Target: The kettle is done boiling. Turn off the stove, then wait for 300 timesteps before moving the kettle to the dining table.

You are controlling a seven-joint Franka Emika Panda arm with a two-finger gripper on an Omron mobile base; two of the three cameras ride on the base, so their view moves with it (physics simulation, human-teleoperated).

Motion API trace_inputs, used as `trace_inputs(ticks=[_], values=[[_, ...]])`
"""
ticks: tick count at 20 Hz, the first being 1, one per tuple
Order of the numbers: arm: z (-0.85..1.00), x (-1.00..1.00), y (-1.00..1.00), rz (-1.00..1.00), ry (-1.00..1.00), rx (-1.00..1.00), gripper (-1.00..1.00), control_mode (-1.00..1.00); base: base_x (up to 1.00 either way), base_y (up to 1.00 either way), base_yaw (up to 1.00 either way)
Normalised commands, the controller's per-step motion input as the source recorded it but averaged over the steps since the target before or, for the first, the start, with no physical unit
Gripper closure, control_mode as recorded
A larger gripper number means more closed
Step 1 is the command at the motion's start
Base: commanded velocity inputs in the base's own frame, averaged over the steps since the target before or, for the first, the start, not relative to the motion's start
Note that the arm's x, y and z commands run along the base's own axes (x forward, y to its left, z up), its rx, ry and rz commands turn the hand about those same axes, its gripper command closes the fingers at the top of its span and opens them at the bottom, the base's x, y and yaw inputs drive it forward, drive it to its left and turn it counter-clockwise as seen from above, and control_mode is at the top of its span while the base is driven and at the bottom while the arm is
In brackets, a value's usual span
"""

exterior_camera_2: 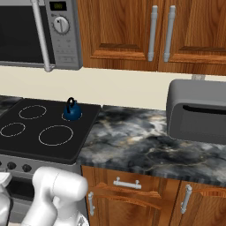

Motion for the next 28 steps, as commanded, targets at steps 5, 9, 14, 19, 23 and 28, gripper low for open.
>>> trace_inputs(ticks=[5,9,14,19,23,28], values=[[0.3,-0.33,0.0,0.02,-0.05,0.02,-1.0,-1.0,0.0,0.0,0.0],[0.43,-0.15,0.0,0.03,-0.01,0.06,-1.0,-1.0,0.0,0.0,0.0],[0.46,-0.1,0.0,0.02,-0.01,0.06,-1.0,-1.0,0.0,0.0,0.0],[0.43,-0.04,-0.04,0.0,0.0,0.08,-1.0,-1.0,0.0,0.0,0.0],[0.55,-0.01,-0.18,0.0,0.0,0.13,-1.0,-1.0,0.0,0.0,0.0],[0.63,0.0,-0.26,0.0,0.01,0.16,-1.0,-1.0,0.0,0.0,0.0]])
